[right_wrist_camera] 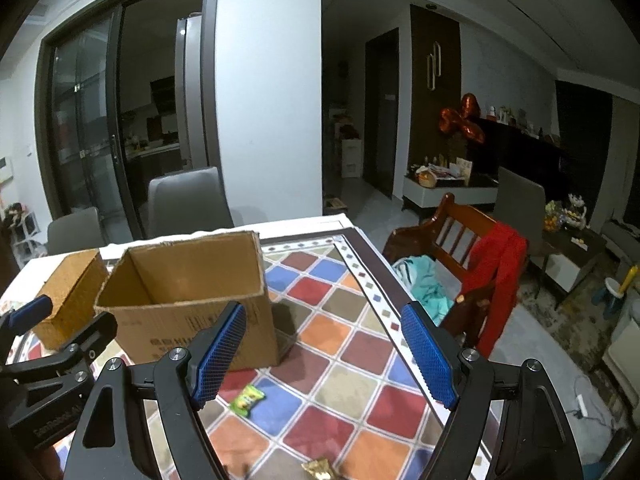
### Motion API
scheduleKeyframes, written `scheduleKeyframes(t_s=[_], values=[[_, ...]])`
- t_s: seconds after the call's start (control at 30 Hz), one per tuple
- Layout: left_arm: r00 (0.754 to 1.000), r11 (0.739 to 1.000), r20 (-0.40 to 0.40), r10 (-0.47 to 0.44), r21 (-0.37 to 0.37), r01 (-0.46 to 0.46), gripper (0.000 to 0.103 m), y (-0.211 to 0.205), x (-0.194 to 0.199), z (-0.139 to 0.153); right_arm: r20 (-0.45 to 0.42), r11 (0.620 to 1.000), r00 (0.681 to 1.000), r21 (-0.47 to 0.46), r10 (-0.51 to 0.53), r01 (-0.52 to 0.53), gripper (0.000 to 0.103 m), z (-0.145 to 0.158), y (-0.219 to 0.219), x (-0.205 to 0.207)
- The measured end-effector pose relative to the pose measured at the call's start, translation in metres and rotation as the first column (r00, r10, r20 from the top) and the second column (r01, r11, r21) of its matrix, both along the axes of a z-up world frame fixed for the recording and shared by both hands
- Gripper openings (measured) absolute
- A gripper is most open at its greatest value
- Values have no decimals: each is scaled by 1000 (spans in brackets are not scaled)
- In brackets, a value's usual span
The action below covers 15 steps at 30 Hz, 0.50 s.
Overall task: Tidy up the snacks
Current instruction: 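Move both tools back from the box toward the remaining candies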
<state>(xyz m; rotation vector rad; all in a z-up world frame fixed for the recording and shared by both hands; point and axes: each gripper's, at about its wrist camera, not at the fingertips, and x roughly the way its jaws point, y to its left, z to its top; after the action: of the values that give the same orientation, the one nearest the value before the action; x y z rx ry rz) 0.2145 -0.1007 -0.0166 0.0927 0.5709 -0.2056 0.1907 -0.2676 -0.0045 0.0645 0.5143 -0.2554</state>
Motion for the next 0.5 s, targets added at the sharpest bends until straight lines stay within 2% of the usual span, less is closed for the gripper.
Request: scheduleKeyframes(t_s=[0.23, 0.5], values=[[1000, 1000, -9, -1, -9, 1, 92, 0, -16, -9, -14, 1000, 1000, -16, -9, 9, 81, -10, 1, -17], [999, 1000, -44, -7, 16, 8, 92, 3, -35, -33, -36, 1000, 999, -14, -5, 4, 81, -26, 6, -32]])
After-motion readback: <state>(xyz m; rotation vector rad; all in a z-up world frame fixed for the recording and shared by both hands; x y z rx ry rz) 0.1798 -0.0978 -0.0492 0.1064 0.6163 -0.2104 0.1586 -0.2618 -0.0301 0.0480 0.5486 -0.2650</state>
